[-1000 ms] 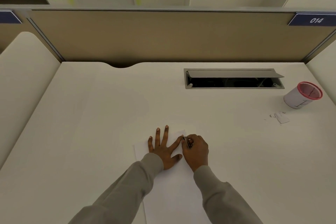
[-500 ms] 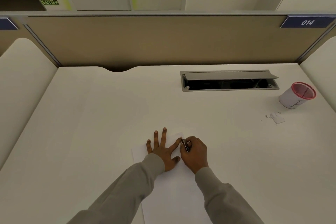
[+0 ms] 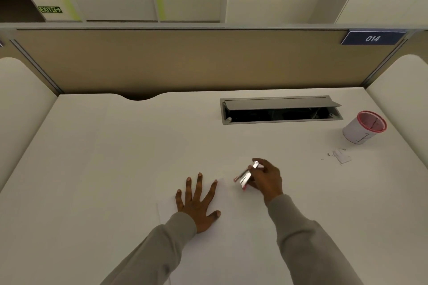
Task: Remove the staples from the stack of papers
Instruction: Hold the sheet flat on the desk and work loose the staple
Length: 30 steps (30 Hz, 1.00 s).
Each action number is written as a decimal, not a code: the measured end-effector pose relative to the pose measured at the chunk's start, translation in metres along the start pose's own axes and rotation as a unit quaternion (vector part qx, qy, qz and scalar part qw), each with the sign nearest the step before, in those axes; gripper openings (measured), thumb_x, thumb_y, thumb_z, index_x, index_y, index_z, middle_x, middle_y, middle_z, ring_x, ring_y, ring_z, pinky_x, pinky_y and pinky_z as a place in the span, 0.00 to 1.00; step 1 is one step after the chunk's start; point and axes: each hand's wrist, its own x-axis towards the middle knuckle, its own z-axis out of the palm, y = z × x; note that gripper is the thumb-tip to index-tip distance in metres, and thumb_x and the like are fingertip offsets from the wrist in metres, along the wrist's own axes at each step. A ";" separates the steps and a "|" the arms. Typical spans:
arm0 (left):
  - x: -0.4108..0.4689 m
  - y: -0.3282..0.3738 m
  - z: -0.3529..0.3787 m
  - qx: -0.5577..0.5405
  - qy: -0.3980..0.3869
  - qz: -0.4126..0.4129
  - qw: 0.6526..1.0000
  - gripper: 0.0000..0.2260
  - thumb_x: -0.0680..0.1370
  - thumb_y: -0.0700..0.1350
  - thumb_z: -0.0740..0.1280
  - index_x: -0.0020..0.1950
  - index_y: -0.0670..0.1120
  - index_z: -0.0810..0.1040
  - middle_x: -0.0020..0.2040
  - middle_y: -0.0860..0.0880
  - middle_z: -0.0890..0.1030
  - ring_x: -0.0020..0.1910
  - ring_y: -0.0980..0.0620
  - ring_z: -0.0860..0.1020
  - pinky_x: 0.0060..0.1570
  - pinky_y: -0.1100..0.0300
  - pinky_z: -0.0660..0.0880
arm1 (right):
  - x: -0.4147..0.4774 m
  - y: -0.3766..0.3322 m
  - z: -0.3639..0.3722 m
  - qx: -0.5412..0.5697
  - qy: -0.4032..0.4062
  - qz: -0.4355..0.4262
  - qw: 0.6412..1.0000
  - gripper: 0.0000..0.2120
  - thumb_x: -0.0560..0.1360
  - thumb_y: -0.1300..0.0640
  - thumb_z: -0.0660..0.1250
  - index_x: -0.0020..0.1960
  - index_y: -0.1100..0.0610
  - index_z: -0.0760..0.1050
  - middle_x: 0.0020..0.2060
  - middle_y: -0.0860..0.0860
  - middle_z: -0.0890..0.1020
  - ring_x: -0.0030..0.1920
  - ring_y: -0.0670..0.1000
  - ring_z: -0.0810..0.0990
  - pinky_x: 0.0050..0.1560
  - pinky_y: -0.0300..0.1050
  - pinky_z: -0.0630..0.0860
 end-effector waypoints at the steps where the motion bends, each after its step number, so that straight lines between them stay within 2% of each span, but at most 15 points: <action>1: 0.000 0.000 0.000 0.003 -0.005 -0.002 1.000 0.38 0.78 0.69 0.53 0.67 0.70 0.21 0.74 0.53 0.21 0.75 0.42 0.24 0.73 0.35 0.35 | 0.008 -0.011 -0.004 0.057 0.009 0.025 0.998 0.12 0.73 0.65 0.71 0.54 0.54 0.81 0.46 0.60 0.84 0.45 0.60 0.85 0.40 0.48 0.83; 3: 0.000 0.001 0.000 0.012 -0.015 -0.006 1.000 0.37 0.78 0.69 0.52 0.64 0.70 0.19 0.74 0.52 0.20 0.75 0.41 0.24 0.73 0.35 0.35 | 0.020 -0.034 -0.010 0.155 0.019 0.056 0.986 0.11 0.74 0.69 0.69 0.55 0.60 0.79 0.47 0.61 0.83 0.45 0.62 0.85 0.44 0.50 0.83; 6: 0.001 0.002 -0.001 0.018 -0.026 -0.010 0.999 0.37 0.78 0.69 0.51 0.63 0.70 0.19 0.74 0.52 0.20 0.75 0.41 0.24 0.73 0.35 0.35 | 0.039 -0.056 -0.018 0.253 0.046 0.076 0.963 0.13 0.75 0.69 0.69 0.58 0.62 0.76 0.48 0.61 0.83 0.44 0.60 0.85 0.51 0.54 0.83; 8: 0.002 0.002 -0.002 0.020 -0.031 -0.012 0.999 0.37 0.78 0.69 0.51 0.63 0.70 0.18 0.73 0.52 0.19 0.75 0.41 0.24 0.72 0.35 0.35 | 0.053 -0.059 -0.021 0.283 0.072 0.088 0.952 0.15 0.74 0.67 0.71 0.60 0.64 0.76 0.49 0.61 0.84 0.43 0.58 0.84 0.51 0.53 0.83; 12: 0.002 0.003 -0.002 0.023 -0.037 -0.014 0.999 0.37 0.77 0.69 0.51 0.62 0.71 0.18 0.73 0.52 0.18 0.74 0.42 0.23 0.72 0.35 0.34 | 0.070 -0.054 -0.021 0.332 0.113 0.099 0.931 0.18 0.72 0.65 0.75 0.59 0.68 0.77 0.52 0.63 0.84 0.49 0.58 0.85 0.53 0.51 0.83; 16: 0.005 0.002 -0.001 0.023 -0.045 -0.015 0.999 0.37 0.77 0.70 0.51 0.61 0.72 0.17 0.69 0.54 0.15 0.72 0.44 0.20 0.71 0.36 0.33 | 0.075 -0.045 -0.015 0.357 0.155 0.090 0.917 0.18 0.69 0.66 0.77 0.56 0.68 0.77 0.51 0.62 0.83 0.40 0.55 0.85 0.52 0.49 0.83; 19: 0.005 0.002 -0.001 0.027 -0.056 -0.014 0.998 0.37 0.77 0.70 0.50 0.61 0.72 0.17 0.67 0.55 0.14 0.62 0.47 0.11 0.70 0.35 0.32 | 0.081 -0.038 -0.007 0.317 0.196 0.064 0.926 0.14 0.66 0.65 0.79 0.48 0.62 0.79 0.48 0.60 0.84 0.37 0.56 0.86 0.44 0.44 0.83; 22: 0.006 0.002 -0.003 0.030 -0.063 -0.015 0.997 0.37 0.77 0.70 0.50 0.61 0.72 0.17 0.68 0.55 0.14 0.53 0.51 0.07 0.70 0.35 0.31 | 0.086 -0.036 0.001 0.254 0.214 0.044 0.942 0.13 0.64 0.65 0.80 0.43 0.59 0.79 0.44 0.59 0.84 0.38 0.57 0.87 0.43 0.43 0.83; 26: 0.006 0.003 -0.004 0.033 -0.066 -0.015 0.997 0.37 0.77 0.69 0.50 0.63 0.71 0.18 0.69 0.55 0.15 0.53 0.52 0.07 0.69 0.36 0.31 | 0.096 -0.033 0.007 0.093 0.225 0.012 0.970 0.12 0.65 0.57 0.80 0.42 0.53 0.77 0.37 0.55 0.85 0.42 0.55 0.85 0.41 0.39 0.78; 28: 0.007 0.003 -0.004 0.034 -0.067 -0.016 0.997 0.37 0.76 0.70 0.50 0.66 0.71 0.19 0.69 0.55 0.15 0.53 0.52 0.07 0.68 0.36 0.31 | 0.100 -0.035 0.008 -0.009 0.228 -0.007 0.974 0.11 0.68 0.54 0.78 0.43 0.55 0.77 0.36 0.51 0.84 0.44 0.56 0.81 0.41 0.40 0.72; 30: 0.007 0.003 -0.005 0.035 -0.067 -0.018 0.997 0.37 0.76 0.70 0.50 0.65 0.71 0.18 0.68 0.55 0.15 0.53 0.52 0.07 0.68 0.36 0.30 | 0.101 -0.038 0.009 -0.070 0.227 -0.026 0.971 0.10 0.71 0.55 0.75 0.46 0.59 0.78 0.39 0.52 0.81 0.41 0.54 0.76 0.42 0.40 0.69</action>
